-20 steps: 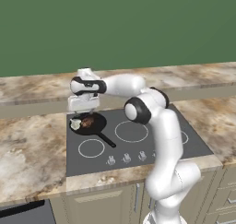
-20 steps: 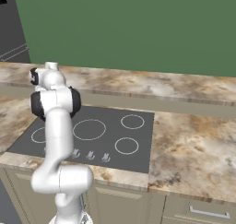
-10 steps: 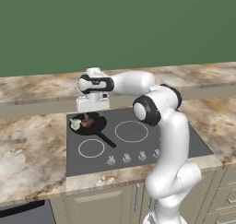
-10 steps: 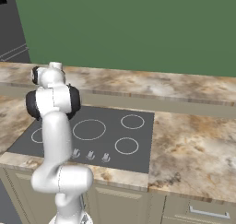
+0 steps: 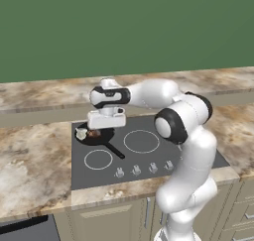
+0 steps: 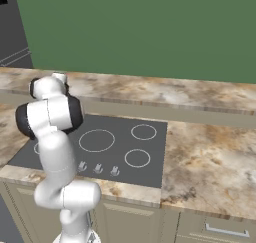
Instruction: Put the potato and garlic in the pan. Then turn on the rear left burner and set the heat to medium.
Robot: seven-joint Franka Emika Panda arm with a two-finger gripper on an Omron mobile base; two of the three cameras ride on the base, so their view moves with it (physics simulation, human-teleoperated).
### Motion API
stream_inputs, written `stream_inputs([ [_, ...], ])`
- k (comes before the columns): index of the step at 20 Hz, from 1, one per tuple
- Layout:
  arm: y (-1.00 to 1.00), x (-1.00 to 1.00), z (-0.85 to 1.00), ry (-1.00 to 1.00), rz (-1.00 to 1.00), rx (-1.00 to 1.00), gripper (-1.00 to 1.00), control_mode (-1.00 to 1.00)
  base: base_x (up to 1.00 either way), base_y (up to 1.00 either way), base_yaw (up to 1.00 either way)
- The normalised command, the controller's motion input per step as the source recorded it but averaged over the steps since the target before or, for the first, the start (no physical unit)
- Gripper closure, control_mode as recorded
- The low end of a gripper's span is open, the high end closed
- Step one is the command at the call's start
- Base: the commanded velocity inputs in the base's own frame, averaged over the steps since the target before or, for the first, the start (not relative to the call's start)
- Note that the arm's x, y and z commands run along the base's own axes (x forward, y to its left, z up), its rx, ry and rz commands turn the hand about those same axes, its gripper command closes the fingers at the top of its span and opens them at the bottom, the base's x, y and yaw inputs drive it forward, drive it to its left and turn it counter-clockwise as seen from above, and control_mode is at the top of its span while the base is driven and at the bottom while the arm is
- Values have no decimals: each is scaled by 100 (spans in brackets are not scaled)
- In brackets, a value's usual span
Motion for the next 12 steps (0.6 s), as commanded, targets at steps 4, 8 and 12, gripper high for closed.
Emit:
stream_inputs([
  [4,-2,-39,-5,1,-10,0,-100,-100,0,0,0],
  [8,-39,-25,-6,1,-10,0,-100,-100,0,0,0],
  [12,-51,-14,-10,2,-8,-1,-100,-100,0,0,0],
])
